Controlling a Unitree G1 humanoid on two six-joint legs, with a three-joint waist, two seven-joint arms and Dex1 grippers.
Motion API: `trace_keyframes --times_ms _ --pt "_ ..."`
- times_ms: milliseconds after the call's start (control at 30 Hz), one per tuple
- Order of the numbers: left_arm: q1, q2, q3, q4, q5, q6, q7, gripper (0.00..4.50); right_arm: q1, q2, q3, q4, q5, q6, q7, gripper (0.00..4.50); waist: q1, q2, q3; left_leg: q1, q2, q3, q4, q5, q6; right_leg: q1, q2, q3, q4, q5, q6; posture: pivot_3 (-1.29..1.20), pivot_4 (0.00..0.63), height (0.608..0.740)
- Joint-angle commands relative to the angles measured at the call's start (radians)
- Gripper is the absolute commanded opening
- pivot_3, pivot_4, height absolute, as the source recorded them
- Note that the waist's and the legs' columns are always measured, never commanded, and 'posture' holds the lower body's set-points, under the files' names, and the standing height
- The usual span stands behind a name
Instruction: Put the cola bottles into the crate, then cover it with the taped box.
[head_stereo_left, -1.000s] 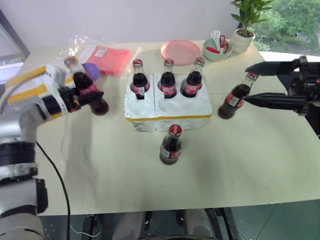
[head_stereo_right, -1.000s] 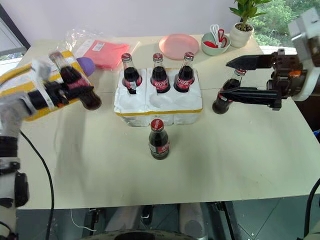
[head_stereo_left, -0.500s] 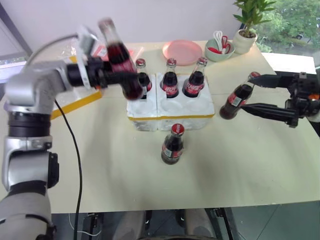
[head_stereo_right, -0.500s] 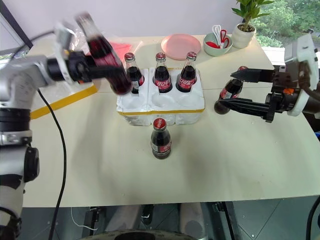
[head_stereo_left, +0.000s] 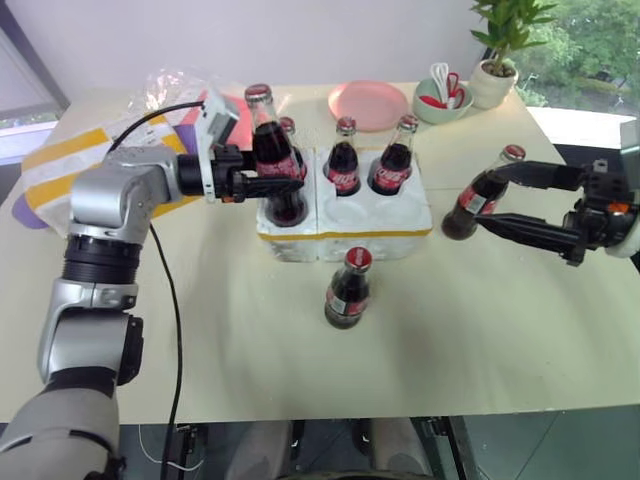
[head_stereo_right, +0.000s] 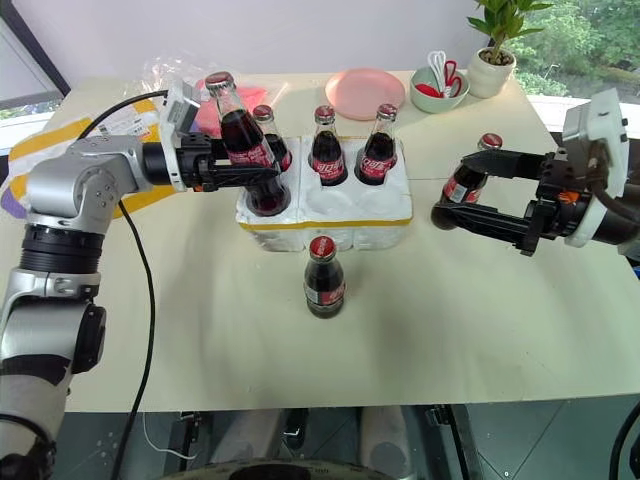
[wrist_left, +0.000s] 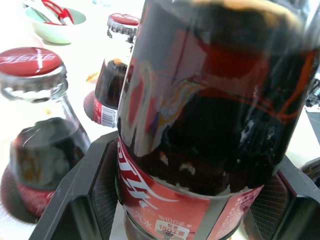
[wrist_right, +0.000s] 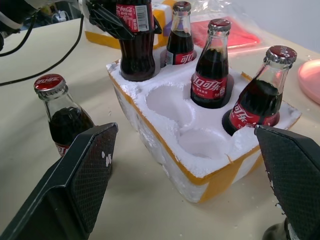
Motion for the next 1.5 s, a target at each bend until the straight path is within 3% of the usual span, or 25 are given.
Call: trace_keyframes --times_ms 33,267,600,633,667,700,800,1033,1200,1333,1500 --pt "-0.002 0.015 -0.006 -0.043 0.037 -0.07 -0.008 2.81 -0.016 0.002 -0.019 -0.011 0.017 -0.015 -0.011 4.5 0.001 0.0 0.0 0.0 0.0 0.0 0.0 0.0 0.0 0.0 0.0 0.0 0.0 0.0 0.0 0.0 0.15 0.74" --pt "0.125 0.04 -0.125 -0.073 0.182 -0.252 -0.046 2.81 -0.039 0.004 -0.003 0.024 0.015 -0.029 -0.012 4.5 -0.003 0.0 0.0 0.0 0.0 0.0 0.0 0.0 0.0 0.0 0.0 0.0 0.0 0.0 0.0 0.0 0.15 0.74" --pt "0.12 -0.06 -0.067 0.05 0.197 -0.27 0.073 2.81 -0.048 0.003 0.064 0.057 -0.047 -0.089 0.018 4.5 0.003 0.002 -0.001 0.002 0.0 0.001 0.0 -0.001 0.001 0.001 0.001 0.0 0.0 0.0 0.0 0.0 0.15 0.74" --pt "0.122 -0.06 -0.06 0.048 0.192 -0.265 0.073 3.84 -0.049 0.005 0.072 0.055 -0.05 -0.093 0.019 4.5 0.003 0.001 -0.002 0.002 0.0 0.001 0.001 -0.001 0.001 0.002 0.001 0.0 0.0 0.0 0.0 0.0 0.15 0.74" --pt "0.125 -0.058 -0.053 0.043 0.186 -0.261 0.074 4.24 -0.049 0.005 0.082 0.052 -0.054 -0.097 0.021 4.5 0.003 0.001 -0.002 0.002 0.0 0.0 0.001 -0.001 0.002 0.002 0.001 0.0 0.001 0.0 0.0 0.0 0.15 0.74" --pt "0.127 -0.056 -0.045 0.038 0.181 -0.255 0.076 4.45 -0.05 0.005 0.089 0.05 -0.056 -0.101 0.024 4.5 0.002 0.001 -0.002 0.002 0.0 0.001 0.001 -0.001 0.002 0.002 0.001 0.0 0.001 0.0 0.0 0.0 0.15 0.74" --pt "0.127 -0.04 -0.009 0.003 0.143 -0.206 0.075 4.45 -0.05 -0.004 0.098 0.046 -0.052 -0.103 0.043 4.5 0.0 0.001 -0.002 0.003 0.0 0.001 0.001 -0.001 0.002 0.002 0.001 0.0 0.001 0.0 0.0 0.0 0.15 0.74" --pt "0.119 0.126 0.207 -0.255 -0.163 0.149 0.018 4.45 -0.021 -0.05 0.027 0.016 -0.001 -0.063 0.095 4.5 -0.006 0.001 -0.001 0.001 0.001 0.0 0.0 -0.001 0.001 0.0 0.002 0.0 0.002 0.0 0.0 0.0 0.15 0.74" --pt "0.269 0.37 0.313 -0.49 -0.343 0.308 -0.133 4.45 0.066 -0.04 0.013 -0.072 0.032 -0.029 0.103 4.5 -0.004 0.001 -0.001 0.003 0.001 0.0 0.0 -0.001 0.002 0.002 0.002 0.0 0.001 0.0 0.0 0.0 0.15 0.74" --pt "0.49 0.498 0.301 -0.638 -0.32 0.25 -0.195 4.45 0.125 0.014 0.112 -0.161 -0.025 -0.095 0.088 4.5 -0.004 0.002 -0.001 0.006 0.001 0.001 -0.001 -0.001 0.002 0.004 0.001 0.001 0.0 0.0 -0.001 0.0 0.15 0.74" --pt "0.574 0.472 0.276 -0.7 -0.26 0.14 -0.125 4.45 0.129 0.091 0.232 -0.183 -0.054 -0.141 0.076 4.5 0.006 0.0 -0.002 0.011 0.002 0.0 -0.001 -0.001 0.001 0.012 0.0 0.001 -0.004 -0.003 -0.005 0.0 0.15 0.74"
